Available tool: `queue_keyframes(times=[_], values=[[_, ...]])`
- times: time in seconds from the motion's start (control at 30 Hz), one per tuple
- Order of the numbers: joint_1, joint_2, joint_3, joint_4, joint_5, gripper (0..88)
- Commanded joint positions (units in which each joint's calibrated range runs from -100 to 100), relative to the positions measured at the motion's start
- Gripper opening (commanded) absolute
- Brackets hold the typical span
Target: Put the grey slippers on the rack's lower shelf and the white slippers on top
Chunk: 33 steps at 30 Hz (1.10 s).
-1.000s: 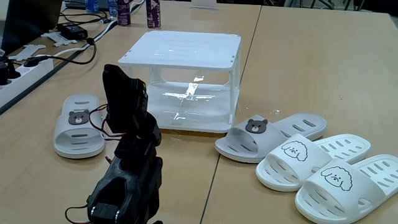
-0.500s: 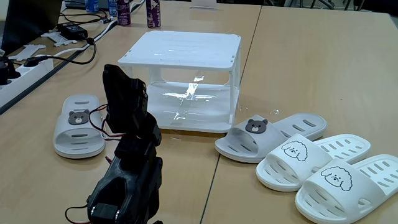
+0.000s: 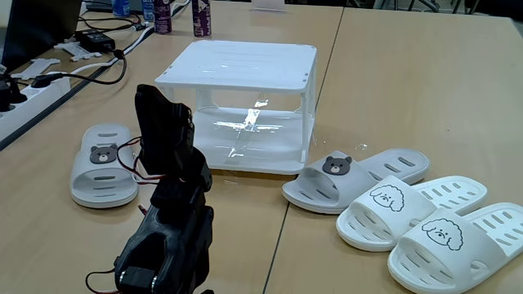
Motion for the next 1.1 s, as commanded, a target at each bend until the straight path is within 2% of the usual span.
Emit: queue_keyframes(times=[0.0, 0.1, 0.3, 0.53, 0.77, 0.97, 1.0, 1.07], values=[[0.2, 0.9, 0.5, 0.8, 0.4, 0.7], [0.3, 12.1, 0.8, 1.3, 0.4, 0.7], [0.1, 53.0, -0.2, 1.3, 0.4, 0.8], [-4.0, 86.7, -0.4, 1.3, 0.4, 0.7], [-21.9, 110.7, -1.4, 1.4, 0.4, 0.8], [-43.0, 113.4, -2.2, 1.4, 0.4, 1.1], [-45.3, 113.4, -2.9, 1.4, 0.4, 1.2], [-46.8, 113.9, -7.1, 1.6, 0.4, 6.7]])
